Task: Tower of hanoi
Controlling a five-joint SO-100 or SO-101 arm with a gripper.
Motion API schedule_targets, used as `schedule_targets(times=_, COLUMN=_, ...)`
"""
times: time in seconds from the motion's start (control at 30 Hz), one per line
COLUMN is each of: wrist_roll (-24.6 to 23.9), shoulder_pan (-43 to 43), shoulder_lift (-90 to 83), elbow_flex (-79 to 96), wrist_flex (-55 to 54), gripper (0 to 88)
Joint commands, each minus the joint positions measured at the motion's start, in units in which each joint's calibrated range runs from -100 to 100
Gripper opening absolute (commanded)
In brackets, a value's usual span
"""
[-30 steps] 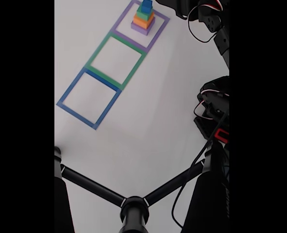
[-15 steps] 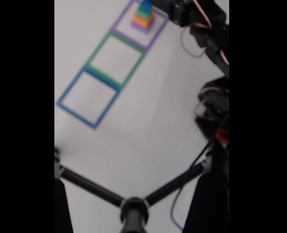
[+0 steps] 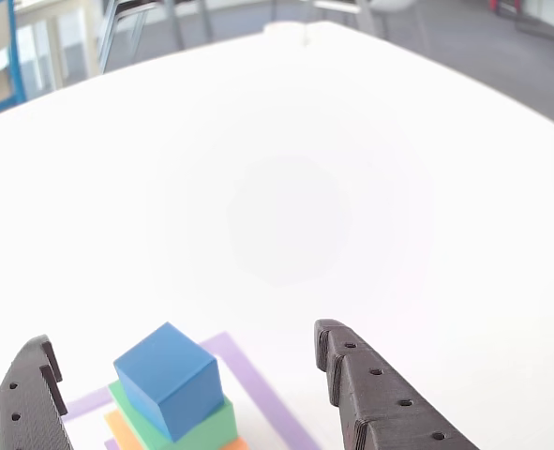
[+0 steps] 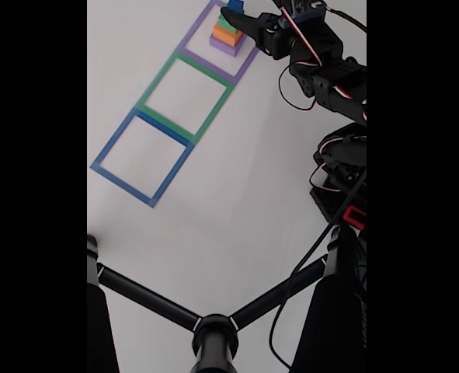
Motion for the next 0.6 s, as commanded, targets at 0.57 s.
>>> schedule_targets(times=0.57, wrist_roll=0.59, shoulder_pan=-5.01, shoulder_lift=8.45, elbow_flex=0.86, wrist_flex=-7.96, gripper=32.3)
